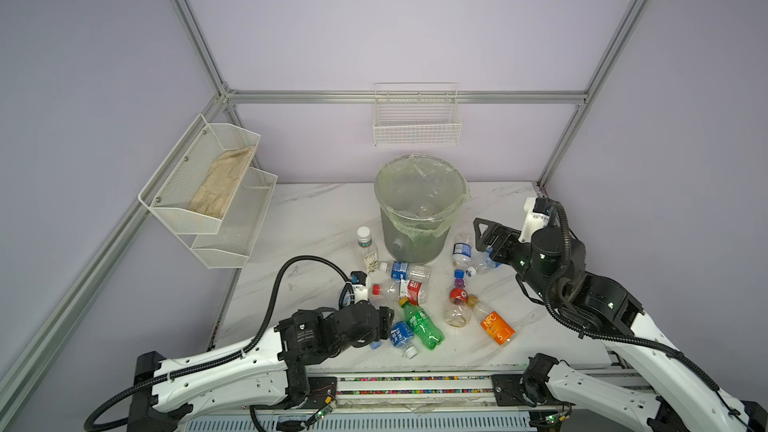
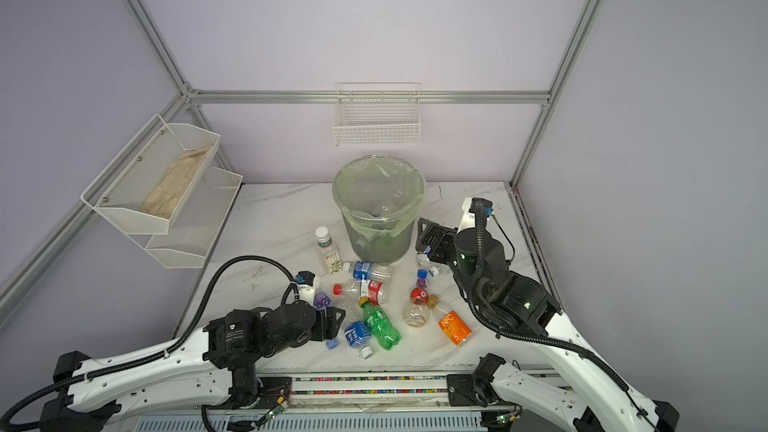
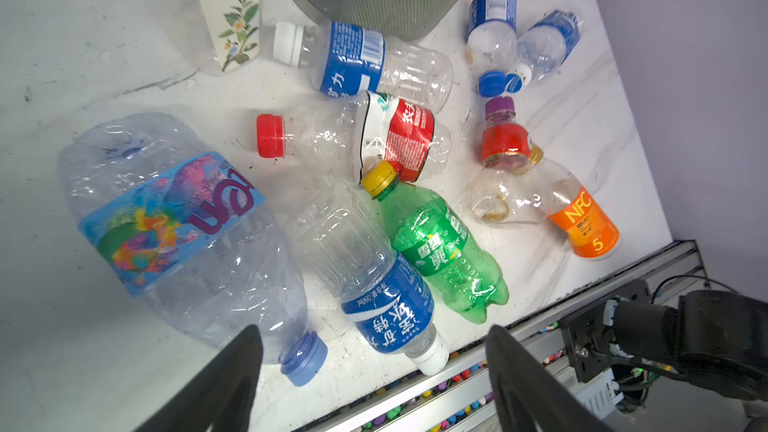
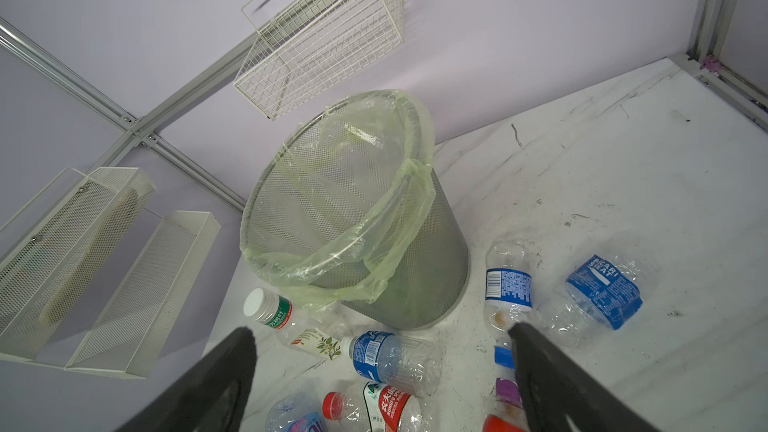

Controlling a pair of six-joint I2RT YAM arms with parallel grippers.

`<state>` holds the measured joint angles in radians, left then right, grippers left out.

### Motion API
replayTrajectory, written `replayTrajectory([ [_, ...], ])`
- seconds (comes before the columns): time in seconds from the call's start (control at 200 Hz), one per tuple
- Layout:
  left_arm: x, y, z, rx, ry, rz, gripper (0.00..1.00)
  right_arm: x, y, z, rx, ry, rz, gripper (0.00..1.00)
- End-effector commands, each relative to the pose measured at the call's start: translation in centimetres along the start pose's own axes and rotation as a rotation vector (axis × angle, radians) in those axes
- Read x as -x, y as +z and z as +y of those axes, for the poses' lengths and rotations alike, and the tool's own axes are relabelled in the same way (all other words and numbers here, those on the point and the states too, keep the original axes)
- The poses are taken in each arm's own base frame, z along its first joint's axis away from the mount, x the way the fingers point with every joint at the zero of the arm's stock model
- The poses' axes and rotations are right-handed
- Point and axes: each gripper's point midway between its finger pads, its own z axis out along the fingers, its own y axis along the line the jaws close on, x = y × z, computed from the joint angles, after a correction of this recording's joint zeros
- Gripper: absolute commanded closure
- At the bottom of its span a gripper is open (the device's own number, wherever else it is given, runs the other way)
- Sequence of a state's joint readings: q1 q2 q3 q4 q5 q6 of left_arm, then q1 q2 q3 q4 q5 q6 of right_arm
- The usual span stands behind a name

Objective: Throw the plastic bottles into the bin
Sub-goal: 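Withdraw the right gripper while the left gripper moves toward the large colourful-labelled bottle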

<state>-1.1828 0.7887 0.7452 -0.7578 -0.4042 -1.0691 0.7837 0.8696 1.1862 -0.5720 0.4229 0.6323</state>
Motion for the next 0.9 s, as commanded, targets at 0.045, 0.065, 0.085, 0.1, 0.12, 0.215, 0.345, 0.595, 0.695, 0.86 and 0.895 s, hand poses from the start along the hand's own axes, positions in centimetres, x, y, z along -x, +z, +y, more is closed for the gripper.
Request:
replayTrajectory([
  [0.045, 0.3, -0.8, 4.4, 0.062, -0.118, -0.062, 0.19, -0.6, 0.3, -0.3, -0.005, 0.023, 0.013, 0.02],
  [0.065, 0.2, -0.9, 4.8, 0.061, -0.131, -0.065, 0.20, -0.7, 0.4, -0.3, -0.003, 0.025, 0.015, 0.02],
  [0.085, 0.2, -0.8, 5.1, 0.063, -0.140, -0.063, 0.20, -0.9, 0.5, -0.2, -0.002, 0.025, 0.019, 0.02],
  [0.1, 0.1, -0.9, 5.3, 0.058, -0.146, -0.062, 0.20, -1.0, 0.5, -0.2, -0.001, 0.025, 0.021, 0.02],
  [0.12, 0.0, -0.9, 5.5, 0.051, -0.154, -0.062, 0.20, -1.1, 0.6, -0.2, -0.001, 0.027, 0.023, 0.02],
  [0.215, -0.6, -0.2, 6.1, 0.045, -0.171, -0.038, 0.20, -1.5, 1.1, -0.2, -0.004, 0.030, 0.031, 0.02],
  [0.345, -1.2, 0.9, 7.1, 0.103, -0.163, -0.015, 0.20, -2.2, 1.6, -0.2, -0.008, 0.035, 0.056, 0.03],
  [0.595, -1.6, 3.4, 8.0, 0.079, -0.235, -0.003, 0.23, -1.9, 1.0, -0.5, -0.017, 0.039, 0.054, 0.02],
  [0.695, -2.4, 4.5, 8.7, 0.074, -0.261, 0.020, 0.23, -1.9, 0.9, -0.6, -0.018, 0.039, 0.053, 0.02],
  [0.86, -3.1, 5.3, 9.5, 0.095, -0.268, 0.034, 0.24, -2.4, 1.2, -0.7, -0.022, 0.034, 0.067, 0.03],
  [0.895, -3.2, 5.5, 9.7, 0.095, -0.273, 0.035, 0.24, -2.6, 1.4, -0.7, -0.024, 0.033, 0.069, 0.03],
])
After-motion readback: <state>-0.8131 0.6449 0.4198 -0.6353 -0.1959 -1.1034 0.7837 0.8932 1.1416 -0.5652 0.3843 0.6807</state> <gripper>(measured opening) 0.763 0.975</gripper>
